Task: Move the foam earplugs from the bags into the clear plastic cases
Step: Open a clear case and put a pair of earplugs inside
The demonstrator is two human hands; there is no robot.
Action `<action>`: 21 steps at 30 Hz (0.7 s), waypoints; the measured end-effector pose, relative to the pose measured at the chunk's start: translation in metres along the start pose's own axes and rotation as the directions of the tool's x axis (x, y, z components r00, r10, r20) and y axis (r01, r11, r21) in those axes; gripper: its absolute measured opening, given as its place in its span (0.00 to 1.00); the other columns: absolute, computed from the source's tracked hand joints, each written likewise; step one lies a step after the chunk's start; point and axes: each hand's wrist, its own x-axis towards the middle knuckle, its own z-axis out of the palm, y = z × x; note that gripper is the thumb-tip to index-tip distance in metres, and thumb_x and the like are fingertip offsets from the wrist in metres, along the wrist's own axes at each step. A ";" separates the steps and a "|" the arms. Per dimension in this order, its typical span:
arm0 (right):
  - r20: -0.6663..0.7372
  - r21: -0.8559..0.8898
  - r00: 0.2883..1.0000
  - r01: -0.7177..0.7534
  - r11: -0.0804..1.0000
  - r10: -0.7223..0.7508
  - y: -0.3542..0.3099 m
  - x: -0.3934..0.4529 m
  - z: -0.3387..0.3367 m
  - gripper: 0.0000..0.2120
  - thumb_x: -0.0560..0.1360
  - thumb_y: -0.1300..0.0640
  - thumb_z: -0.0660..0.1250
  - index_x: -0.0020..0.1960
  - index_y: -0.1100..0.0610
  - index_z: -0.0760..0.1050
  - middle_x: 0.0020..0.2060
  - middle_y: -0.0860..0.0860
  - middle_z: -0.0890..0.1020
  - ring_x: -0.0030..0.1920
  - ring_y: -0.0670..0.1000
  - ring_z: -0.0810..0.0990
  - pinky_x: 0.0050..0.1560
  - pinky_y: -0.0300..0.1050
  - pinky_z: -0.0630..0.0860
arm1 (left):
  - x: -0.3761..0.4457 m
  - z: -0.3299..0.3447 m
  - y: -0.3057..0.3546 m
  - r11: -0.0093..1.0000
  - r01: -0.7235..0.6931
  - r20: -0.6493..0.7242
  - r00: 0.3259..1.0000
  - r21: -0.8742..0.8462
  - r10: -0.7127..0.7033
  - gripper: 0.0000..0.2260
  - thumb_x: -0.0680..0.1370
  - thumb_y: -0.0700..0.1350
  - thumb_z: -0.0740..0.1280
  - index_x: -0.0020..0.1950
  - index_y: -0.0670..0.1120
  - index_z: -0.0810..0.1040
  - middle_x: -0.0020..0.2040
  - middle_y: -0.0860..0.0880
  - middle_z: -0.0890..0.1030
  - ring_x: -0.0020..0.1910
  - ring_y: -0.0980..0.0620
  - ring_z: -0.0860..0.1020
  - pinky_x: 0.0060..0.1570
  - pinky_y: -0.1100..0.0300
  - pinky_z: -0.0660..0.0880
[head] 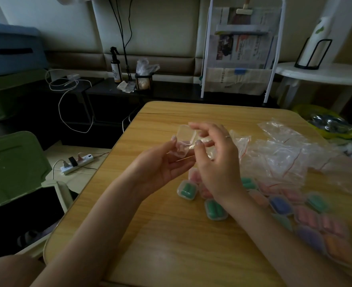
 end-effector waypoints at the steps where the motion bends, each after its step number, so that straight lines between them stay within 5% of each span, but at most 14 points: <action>1: 0.012 0.008 1.000 -0.025 1.000 0.025 0.001 0.000 0.000 0.18 0.74 0.65 0.62 0.63 0.54 0.73 0.56 0.43 0.76 0.57 0.40 0.73 0.55 0.30 0.69 | 0.000 0.000 0.000 1.000 0.002 -0.008 1.000 -0.014 -0.002 0.14 0.79 0.48 0.58 0.47 0.37 0.75 0.48 0.39 0.83 0.49 0.46 0.83 0.48 0.56 0.81; 5: 0.129 0.064 0.987 -0.104 0.993 0.095 0.002 -0.001 0.001 0.23 0.77 0.64 0.62 0.70 0.50 0.67 0.65 0.43 0.71 0.65 0.39 0.69 0.61 0.30 0.68 | 0.001 0.000 0.000 0.999 0.012 -0.018 1.000 -0.053 -0.013 0.20 0.81 0.48 0.56 0.63 0.33 0.71 0.58 0.35 0.79 0.52 0.44 0.82 0.45 0.57 0.80; 7: 0.133 0.097 0.986 -0.112 0.989 0.098 0.002 -0.002 0.001 0.22 0.77 0.65 0.61 0.68 0.50 0.68 0.65 0.44 0.73 0.65 0.40 0.70 0.62 0.34 0.69 | 0.001 -0.001 0.001 0.998 0.010 -0.030 0.999 -0.057 -0.012 0.17 0.81 0.45 0.56 0.62 0.33 0.71 0.54 0.36 0.80 0.49 0.45 0.82 0.44 0.58 0.81; 13: 0.050 0.129 0.998 -0.055 0.990 0.048 0.000 0.000 0.000 0.17 0.75 0.68 0.61 0.61 0.56 0.73 0.54 0.48 0.77 0.56 0.44 0.75 0.55 0.34 0.73 | -0.001 0.001 0.001 0.998 0.022 -0.041 0.999 -0.063 -0.025 0.13 0.82 0.41 0.54 0.55 0.34 0.73 0.39 0.41 0.83 0.39 0.49 0.83 0.49 0.57 0.79; 17: 0.056 0.164 0.998 0.006 0.987 -0.015 -0.002 0.000 0.000 0.14 0.73 0.69 0.60 0.57 0.59 0.74 0.48 0.50 0.78 0.51 0.45 0.77 0.53 0.37 0.75 | -0.002 0.001 0.003 0.988 0.047 -0.045 0.998 -0.147 -0.054 0.27 0.82 0.55 0.51 0.59 0.31 0.72 0.44 0.37 0.82 0.42 0.46 0.83 0.46 0.56 0.81; 21: 0.162 0.239 0.987 -0.045 0.970 0.006 -0.003 -0.002 -0.001 0.11 0.71 0.70 0.59 0.49 0.60 0.74 0.39 0.50 0.77 0.40 0.47 0.77 0.41 0.39 0.75 | -0.001 0.000 0.003 0.995 0.014 -0.040 0.999 -0.094 -0.018 0.24 0.79 0.51 0.59 0.62 0.30 0.71 0.51 0.36 0.80 0.45 0.47 0.82 0.44 0.59 0.81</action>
